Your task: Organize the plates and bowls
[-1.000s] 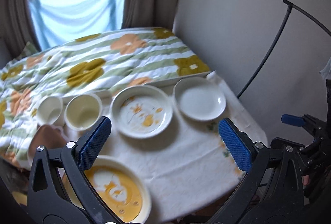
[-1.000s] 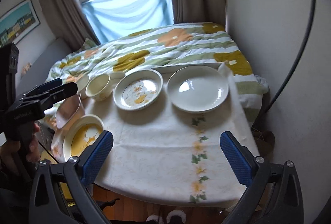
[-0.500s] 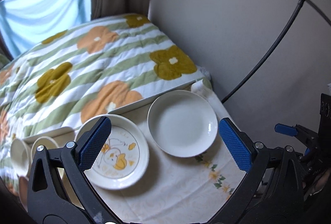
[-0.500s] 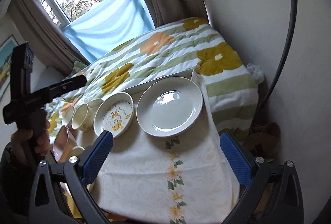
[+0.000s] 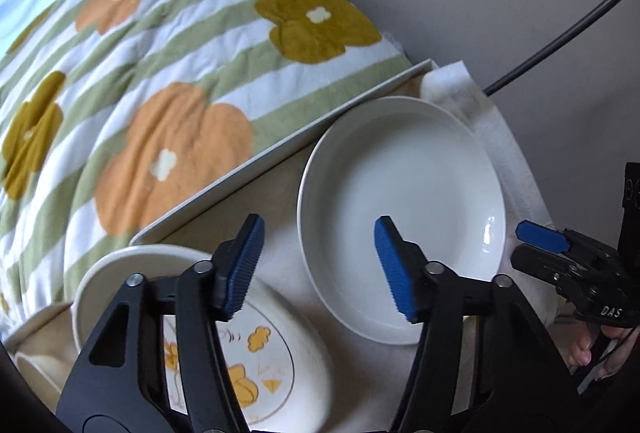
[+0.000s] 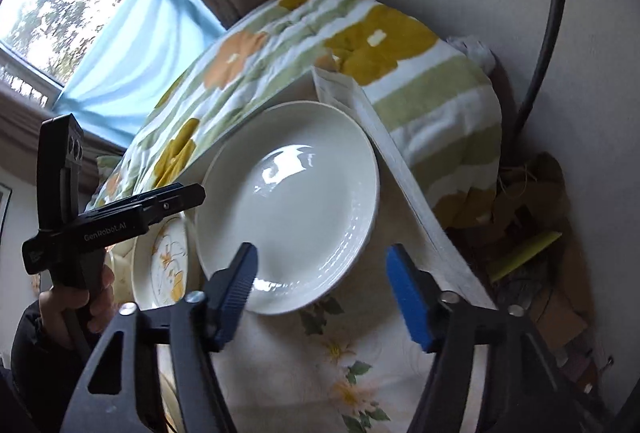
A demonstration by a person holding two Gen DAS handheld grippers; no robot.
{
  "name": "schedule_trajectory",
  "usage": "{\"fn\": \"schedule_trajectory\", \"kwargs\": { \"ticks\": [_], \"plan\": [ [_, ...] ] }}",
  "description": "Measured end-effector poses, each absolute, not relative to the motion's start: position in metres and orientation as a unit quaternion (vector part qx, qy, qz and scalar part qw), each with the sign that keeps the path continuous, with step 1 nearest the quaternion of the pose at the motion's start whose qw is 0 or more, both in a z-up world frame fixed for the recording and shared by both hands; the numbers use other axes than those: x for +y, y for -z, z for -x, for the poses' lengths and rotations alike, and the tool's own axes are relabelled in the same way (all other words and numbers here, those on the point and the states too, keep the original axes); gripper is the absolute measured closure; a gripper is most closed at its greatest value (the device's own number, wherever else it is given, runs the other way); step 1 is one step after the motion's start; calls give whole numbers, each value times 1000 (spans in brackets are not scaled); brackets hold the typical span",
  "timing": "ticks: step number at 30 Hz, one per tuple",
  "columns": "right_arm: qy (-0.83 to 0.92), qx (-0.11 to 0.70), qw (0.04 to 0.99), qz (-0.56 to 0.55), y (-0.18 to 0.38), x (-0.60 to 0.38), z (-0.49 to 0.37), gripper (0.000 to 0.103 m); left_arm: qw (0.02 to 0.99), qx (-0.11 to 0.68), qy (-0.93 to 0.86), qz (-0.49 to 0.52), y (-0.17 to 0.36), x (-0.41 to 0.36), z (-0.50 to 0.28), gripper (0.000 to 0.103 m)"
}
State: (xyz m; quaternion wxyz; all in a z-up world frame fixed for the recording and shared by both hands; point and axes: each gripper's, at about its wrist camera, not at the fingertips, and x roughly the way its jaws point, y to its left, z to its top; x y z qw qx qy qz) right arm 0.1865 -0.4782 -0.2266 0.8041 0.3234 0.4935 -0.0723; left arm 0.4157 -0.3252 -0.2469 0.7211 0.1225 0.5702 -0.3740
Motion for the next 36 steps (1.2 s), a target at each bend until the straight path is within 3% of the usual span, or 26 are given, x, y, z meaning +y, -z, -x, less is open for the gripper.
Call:
{"fn": "schedule_trajectory", "kwargs": {
  "ticks": [5,10,25,36],
  "plan": [
    [90,494,791,-350,247,-483,-190,66,706,578,386,-137,263,-338,-424,67],
    [90,495,787,-357,257,-481,-197,77,703,580,384,-149,273,-345,-427,84],
    [76,486,810,-318,244,-482,-197,81,724,550,380,-171,252,-347,-415,85],
    [13,470,845,-253,188,-473,-182,81,775,512,344,-134,182,-314,-374,85]
  ]
}}
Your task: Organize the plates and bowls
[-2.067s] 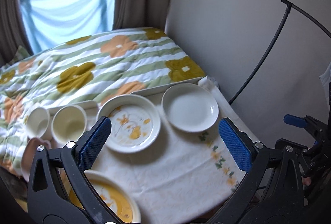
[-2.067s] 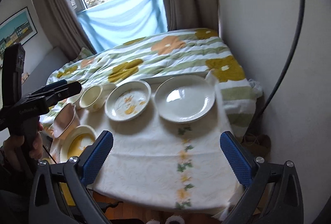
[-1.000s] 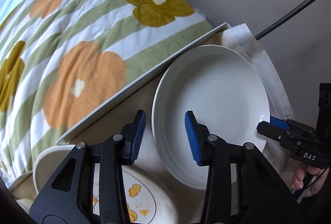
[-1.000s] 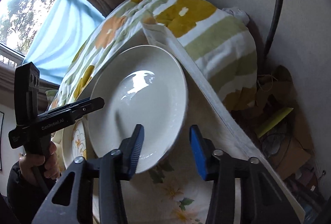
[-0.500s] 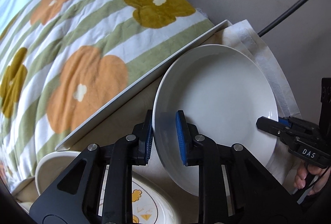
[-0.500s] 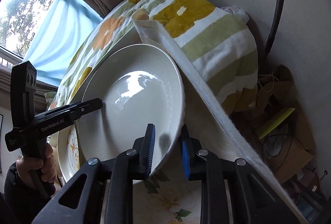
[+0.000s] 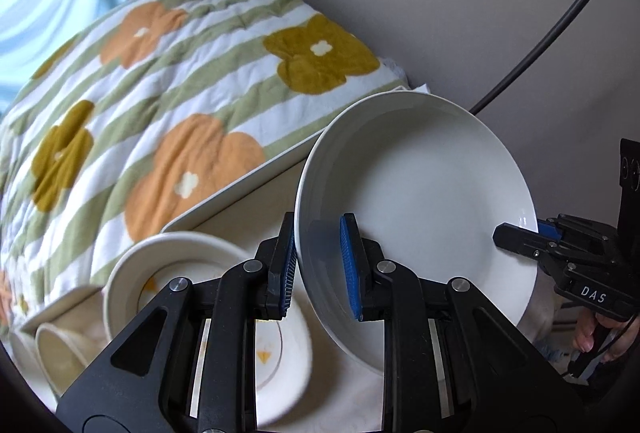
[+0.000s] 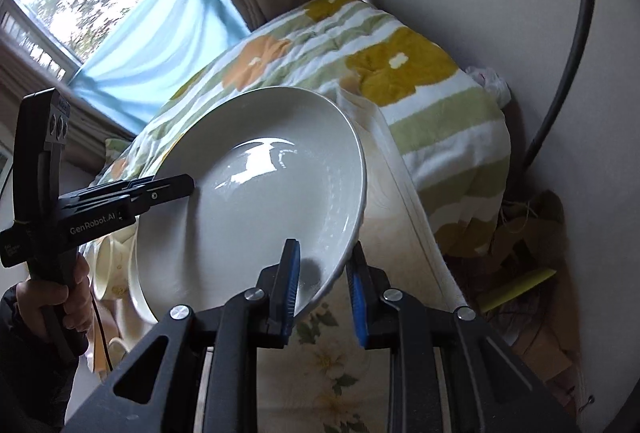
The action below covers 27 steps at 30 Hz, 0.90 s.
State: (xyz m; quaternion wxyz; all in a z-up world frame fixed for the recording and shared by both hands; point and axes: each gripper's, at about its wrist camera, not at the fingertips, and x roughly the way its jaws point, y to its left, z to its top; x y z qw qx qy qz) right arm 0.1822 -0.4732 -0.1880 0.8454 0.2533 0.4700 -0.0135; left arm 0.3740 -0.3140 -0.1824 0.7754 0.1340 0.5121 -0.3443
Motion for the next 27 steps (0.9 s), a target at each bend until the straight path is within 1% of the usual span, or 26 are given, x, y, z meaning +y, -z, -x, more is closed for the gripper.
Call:
{"fn": "schedule_trajectory", "kwargs": {
  "ticks": [5,11,20,27],
  "plan": [
    [-38,467,857,-215,155,-459,-169,81,808,493,308,-95,146,-274,-335,85],
    [-113,462,864,-166,133,-423,-150,81,831,498,245,-44,135,-213,-282,85],
    [-223,487,836,-116,150,-347,-138,81,847,513,133,29,148,-100,-198,85],
    [-267,519,808,-85,173,-279,-131,81,846,522,84,65,170,-30,-159,85]
  ]
}}
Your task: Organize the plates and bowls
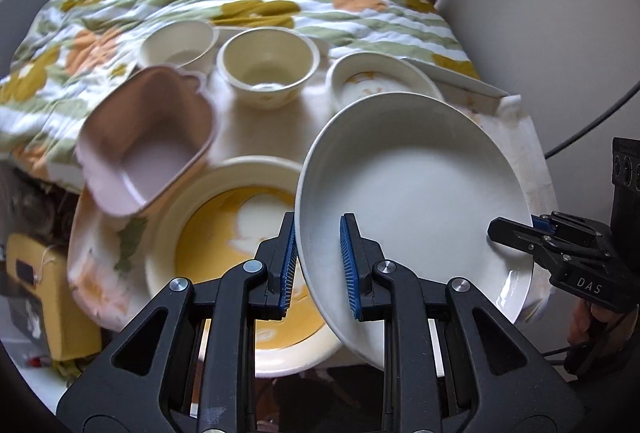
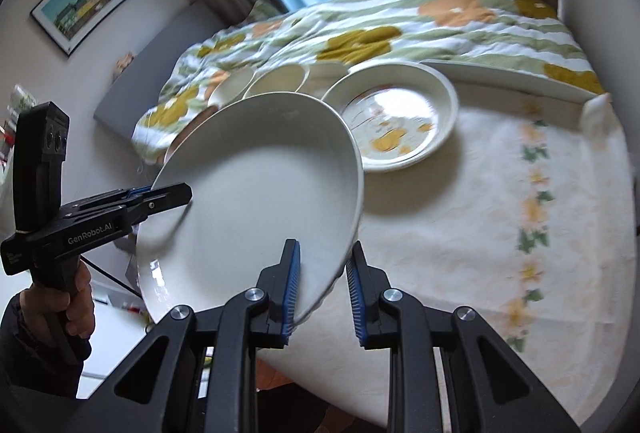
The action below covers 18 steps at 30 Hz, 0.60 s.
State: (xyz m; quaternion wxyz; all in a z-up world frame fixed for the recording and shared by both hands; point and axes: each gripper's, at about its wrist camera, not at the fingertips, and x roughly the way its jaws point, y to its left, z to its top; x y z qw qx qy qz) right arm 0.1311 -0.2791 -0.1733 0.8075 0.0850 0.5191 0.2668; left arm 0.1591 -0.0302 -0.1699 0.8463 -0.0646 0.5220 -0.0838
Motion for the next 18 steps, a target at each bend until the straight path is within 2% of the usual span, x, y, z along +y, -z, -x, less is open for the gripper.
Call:
{"fn": "schedule_trajectory", "kwargs": {
  "ticks": [9,18],
  "plan": [
    [-259,546,794,-68,209,-212,-132,81,831,543,79,89,218,39,-148,85],
    [-211,544,811,-41,223,-181,-131,81,823,559,86,56,255,53,-158,85]
  ]
}}
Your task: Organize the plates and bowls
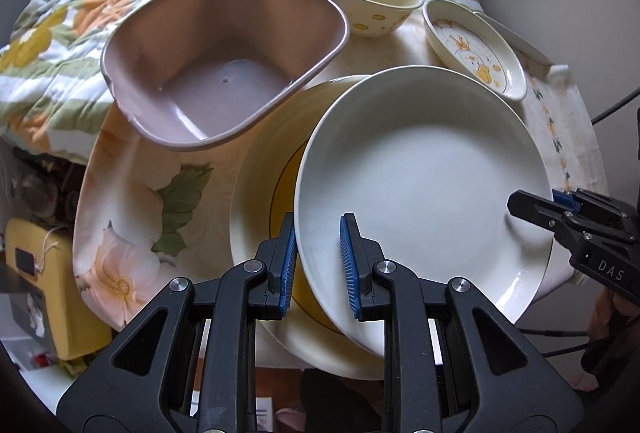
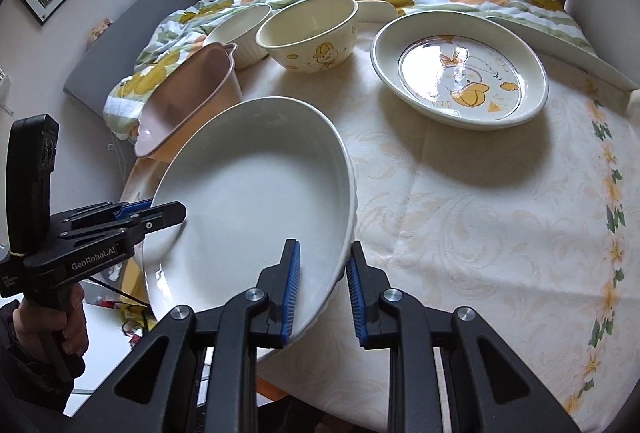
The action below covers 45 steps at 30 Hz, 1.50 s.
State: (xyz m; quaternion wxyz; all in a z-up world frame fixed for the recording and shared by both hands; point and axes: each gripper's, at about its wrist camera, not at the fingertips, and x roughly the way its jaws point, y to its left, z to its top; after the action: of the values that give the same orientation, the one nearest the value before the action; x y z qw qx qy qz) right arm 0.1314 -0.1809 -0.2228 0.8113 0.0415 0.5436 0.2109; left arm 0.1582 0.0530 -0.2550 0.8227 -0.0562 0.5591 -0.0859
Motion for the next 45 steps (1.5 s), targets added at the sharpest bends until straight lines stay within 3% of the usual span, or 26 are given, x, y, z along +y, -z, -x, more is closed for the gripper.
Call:
{"fn": "schedule_trajectory", "kwargs": {
  "ticks": [20,45],
  "plan": [
    [-169,538,825,27,229,-159,-128,81,844,522,14,-122,261,11,-150,84],
    [-158,528,833,57,229,-151,-125,81,851,502,-17,-150,254,13,-141,84]
  ]
}}
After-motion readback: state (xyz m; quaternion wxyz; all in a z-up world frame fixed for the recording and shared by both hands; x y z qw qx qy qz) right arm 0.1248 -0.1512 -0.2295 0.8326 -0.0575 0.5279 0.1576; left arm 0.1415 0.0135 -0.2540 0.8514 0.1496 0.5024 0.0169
